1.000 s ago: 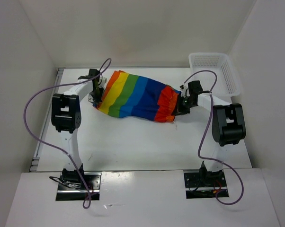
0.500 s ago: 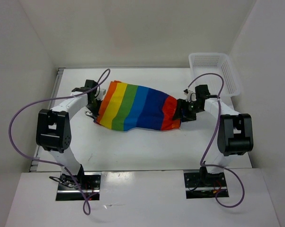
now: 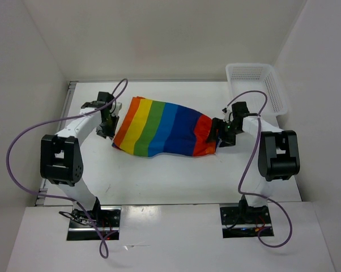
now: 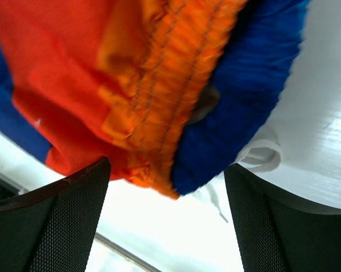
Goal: Fold and stack the shorts
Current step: Fold the shorts
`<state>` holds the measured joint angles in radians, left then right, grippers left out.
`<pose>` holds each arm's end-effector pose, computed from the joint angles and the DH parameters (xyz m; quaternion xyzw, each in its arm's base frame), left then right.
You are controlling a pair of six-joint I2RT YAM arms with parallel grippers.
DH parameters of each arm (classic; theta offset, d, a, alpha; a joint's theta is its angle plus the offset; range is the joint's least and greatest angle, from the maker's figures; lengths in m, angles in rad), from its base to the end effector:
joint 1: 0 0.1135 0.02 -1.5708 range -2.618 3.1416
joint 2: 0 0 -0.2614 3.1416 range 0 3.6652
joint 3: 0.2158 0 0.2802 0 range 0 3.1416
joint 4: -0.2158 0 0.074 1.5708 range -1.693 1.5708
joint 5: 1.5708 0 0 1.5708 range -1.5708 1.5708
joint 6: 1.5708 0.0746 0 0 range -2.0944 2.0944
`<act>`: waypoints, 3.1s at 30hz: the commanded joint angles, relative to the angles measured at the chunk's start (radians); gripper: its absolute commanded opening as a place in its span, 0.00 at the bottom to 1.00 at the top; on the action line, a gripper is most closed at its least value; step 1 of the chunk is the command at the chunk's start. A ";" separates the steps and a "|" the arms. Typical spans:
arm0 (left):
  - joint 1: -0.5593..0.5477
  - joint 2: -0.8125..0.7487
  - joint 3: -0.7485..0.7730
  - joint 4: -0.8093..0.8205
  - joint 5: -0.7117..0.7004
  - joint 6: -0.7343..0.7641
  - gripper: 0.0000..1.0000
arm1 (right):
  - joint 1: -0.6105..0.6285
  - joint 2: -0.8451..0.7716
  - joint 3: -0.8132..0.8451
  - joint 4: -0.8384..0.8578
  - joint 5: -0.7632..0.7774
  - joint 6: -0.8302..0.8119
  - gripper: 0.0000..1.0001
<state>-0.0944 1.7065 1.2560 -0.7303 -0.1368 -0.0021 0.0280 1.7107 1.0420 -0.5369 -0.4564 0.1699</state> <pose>0.3834 -0.0261 0.1705 0.0319 0.9783 0.0576 0.1963 0.3577 0.0429 0.1181 0.0269 0.9584 0.2388 0.1540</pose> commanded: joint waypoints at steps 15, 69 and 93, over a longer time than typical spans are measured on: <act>-0.086 0.236 0.350 0.103 0.079 0.002 0.61 | 0.013 0.110 0.084 0.106 0.034 0.051 0.38; -0.392 0.454 0.745 0.138 0.232 0.002 0.77 | 0.064 0.026 0.693 -0.304 0.012 -0.274 0.00; -0.275 0.505 0.349 0.196 0.463 0.002 0.20 | 0.312 0.239 0.894 -0.304 0.096 -0.294 0.00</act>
<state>-0.3645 2.1921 1.6707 -0.5079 0.1902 -0.0032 0.2718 1.9156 1.8584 -0.8497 -0.3534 -0.1280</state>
